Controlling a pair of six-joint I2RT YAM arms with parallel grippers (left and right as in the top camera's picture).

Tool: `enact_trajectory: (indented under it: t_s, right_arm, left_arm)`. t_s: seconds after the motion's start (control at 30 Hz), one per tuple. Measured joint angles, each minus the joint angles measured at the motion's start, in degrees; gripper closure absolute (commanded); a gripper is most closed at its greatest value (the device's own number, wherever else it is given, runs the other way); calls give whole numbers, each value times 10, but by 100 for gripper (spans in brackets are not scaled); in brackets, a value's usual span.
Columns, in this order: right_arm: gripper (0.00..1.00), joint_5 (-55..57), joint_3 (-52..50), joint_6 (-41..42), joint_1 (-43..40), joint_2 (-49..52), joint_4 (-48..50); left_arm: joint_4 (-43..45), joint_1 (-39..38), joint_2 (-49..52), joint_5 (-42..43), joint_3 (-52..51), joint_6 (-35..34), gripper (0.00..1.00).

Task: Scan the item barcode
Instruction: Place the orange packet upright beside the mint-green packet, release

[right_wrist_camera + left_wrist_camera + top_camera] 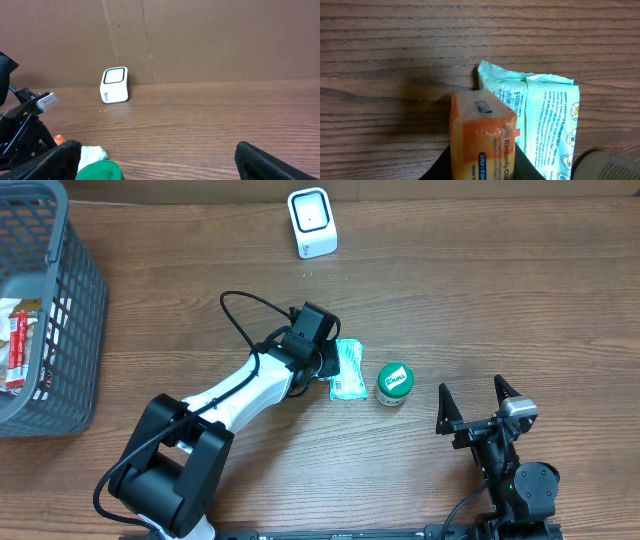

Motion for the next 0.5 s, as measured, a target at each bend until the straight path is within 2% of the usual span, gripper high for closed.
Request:
enact_trajectory:
  t_s: [0.23, 0.3, 0.4, 0.5]
  right_arm:
    - [0, 0, 0, 0, 0, 0, 0]
    - [0, 0, 0, 0, 0, 0, 0]
    - [0, 0, 0, 0, 0, 0, 0]
    - [0, 0, 0, 0, 0, 0, 0]
  left_arm:
    - [-18, 0, 0, 0, 0, 11, 81]
    - [-28, 0, 0, -4, 0, 12, 73]
    - [-31, 0, 0, -7, 0, 18, 55]
    - [-31, 0, 0, -9, 0, 19, 46]
